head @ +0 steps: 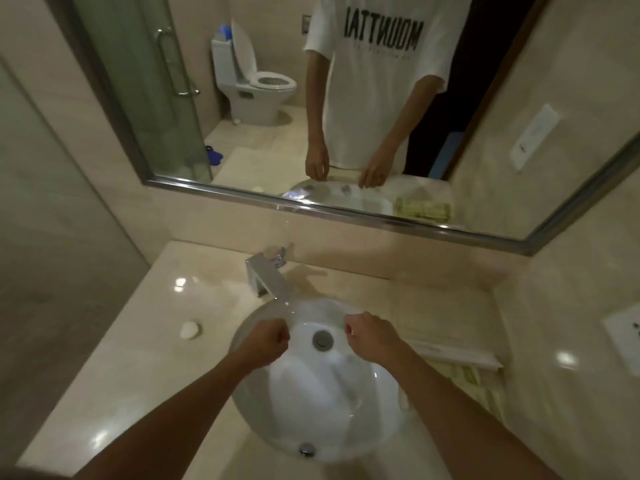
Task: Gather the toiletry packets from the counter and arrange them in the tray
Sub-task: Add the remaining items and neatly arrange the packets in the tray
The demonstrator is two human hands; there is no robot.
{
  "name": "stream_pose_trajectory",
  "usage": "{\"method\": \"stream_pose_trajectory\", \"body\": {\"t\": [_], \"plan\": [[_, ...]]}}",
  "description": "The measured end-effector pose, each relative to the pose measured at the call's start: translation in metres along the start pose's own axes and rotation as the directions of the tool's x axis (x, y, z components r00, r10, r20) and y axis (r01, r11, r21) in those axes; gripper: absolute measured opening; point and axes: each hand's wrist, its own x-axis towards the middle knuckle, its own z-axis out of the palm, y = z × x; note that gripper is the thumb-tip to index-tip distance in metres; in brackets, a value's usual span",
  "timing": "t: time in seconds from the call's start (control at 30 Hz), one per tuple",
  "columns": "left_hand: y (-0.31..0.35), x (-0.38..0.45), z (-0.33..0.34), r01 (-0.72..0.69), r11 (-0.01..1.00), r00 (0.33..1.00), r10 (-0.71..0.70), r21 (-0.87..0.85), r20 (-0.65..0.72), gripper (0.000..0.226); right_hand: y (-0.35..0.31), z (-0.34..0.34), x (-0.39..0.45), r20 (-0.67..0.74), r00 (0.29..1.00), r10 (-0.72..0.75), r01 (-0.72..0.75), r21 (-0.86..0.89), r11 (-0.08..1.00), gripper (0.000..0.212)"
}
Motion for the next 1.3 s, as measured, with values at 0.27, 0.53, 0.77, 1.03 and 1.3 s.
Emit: {"method": "stream_pose_trajectory", "body": {"t": [0.27,0.53,0.77,1.03,1.3], "plan": [[-0.110,-0.049,-0.035,0.261,0.958,0.961,-0.269,0.118,0.059,0.034,-0.124,0.023,0.051,0.104,0.980,-0.167,0.170,-0.016,0.985,0.014],[-0.188,-0.081,-0.064,0.350,0.920,0.936,-0.350,0.176,-0.032,0.045,-0.230,0.077,0.098,0.185,0.928,-0.323,0.335,-0.039,0.941,0.032],[-0.226,-0.077,-0.084,0.358,0.926,0.934,-0.352,0.121,-0.065,0.040,-0.291,0.112,0.139,0.091,0.922,-0.376,0.379,-0.017,0.925,0.048],[-0.245,-0.074,-0.089,0.332,0.942,0.942,-0.329,0.049,-0.060,0.029,-0.298,0.142,0.154,0.075,0.938,-0.339,0.341,-0.020,0.940,0.036],[-0.224,-0.062,-0.083,0.264,0.961,0.964,-0.261,0.078,-0.040,0.020,-0.273,0.132,0.134,0.045,0.938,-0.344,0.347,-0.069,0.935,0.038]]}}
